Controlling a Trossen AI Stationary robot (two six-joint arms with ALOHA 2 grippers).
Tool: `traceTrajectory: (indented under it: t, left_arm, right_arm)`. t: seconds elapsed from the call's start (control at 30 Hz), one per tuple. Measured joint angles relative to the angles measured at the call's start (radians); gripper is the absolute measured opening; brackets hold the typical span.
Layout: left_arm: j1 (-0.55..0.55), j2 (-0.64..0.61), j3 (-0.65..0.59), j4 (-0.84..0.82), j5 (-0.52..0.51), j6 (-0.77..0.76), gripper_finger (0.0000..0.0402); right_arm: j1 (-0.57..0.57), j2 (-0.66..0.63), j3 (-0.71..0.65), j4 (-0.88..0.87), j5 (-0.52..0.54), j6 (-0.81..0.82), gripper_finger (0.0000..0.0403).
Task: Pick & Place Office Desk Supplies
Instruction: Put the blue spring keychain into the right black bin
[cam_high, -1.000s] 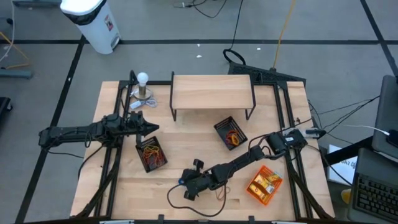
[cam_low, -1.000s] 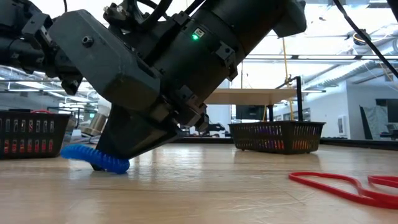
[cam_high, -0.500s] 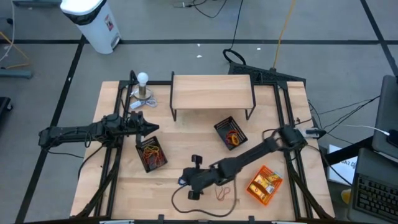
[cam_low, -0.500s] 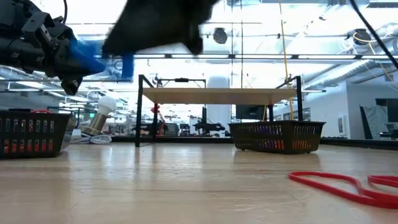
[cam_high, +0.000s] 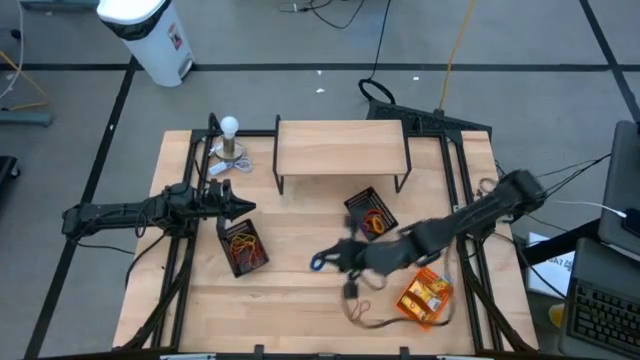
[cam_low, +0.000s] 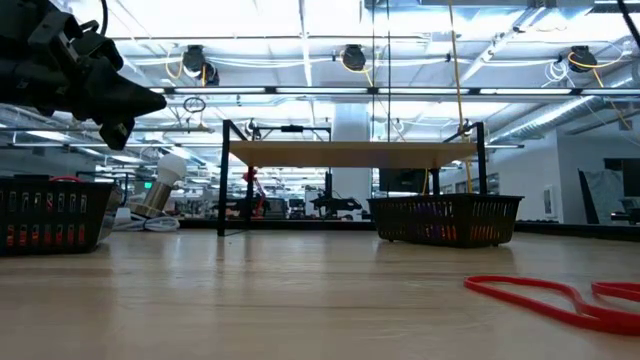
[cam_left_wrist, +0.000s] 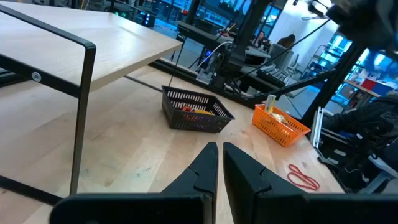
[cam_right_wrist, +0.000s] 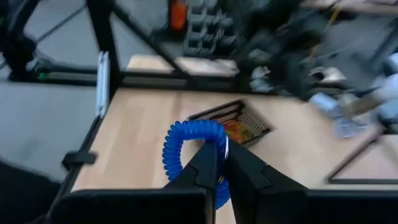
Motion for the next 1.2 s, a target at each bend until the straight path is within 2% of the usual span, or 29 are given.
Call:
traceTrajectory:
  t: [0.37, 0.6, 0.7, 0.8, 0.93, 1.2]
  left_arm:
    - [0.0, 0.0, 0.0, -0.002, 0.0, 0.043, 0.0024]
    - [0.0, 0.0, 0.0, -0.001, -0.04, 0.057, 0.0024]
    - [0.0, 0.0, 0.0, -0.001, -0.077, 0.068, 0.0024]
    - [0.0, 0.0, 0.0, 0.002, -0.109, 0.071, 0.0024]
    - [0.0, 0.0, 0.0, 0.018, -0.136, 0.074, 0.0024]
    - [0.0, 0.0, 0.0, 0.027, -0.136, 0.106, 0.0024]
  right_arm:
    - [0.027, -0.435, -0.584, 0.347, 0.178, 0.022, 0.0009]
    - [0.027, -0.539, -0.916, 0.685, 0.258, 0.05, 0.001]
    - [0.025, -0.551, -1.007, 0.745, 0.305, 0.072, 0.001]
    - [-0.013, -0.58, -1.052, 0.751, 0.351, 0.119, 0.001]
    - [-0.097, -0.621, -1.046, 0.631, 0.225, 0.205, 0.001]
    - [-0.224, -0.592, -0.921, 0.253, 0.107, 0.304, 0.001]
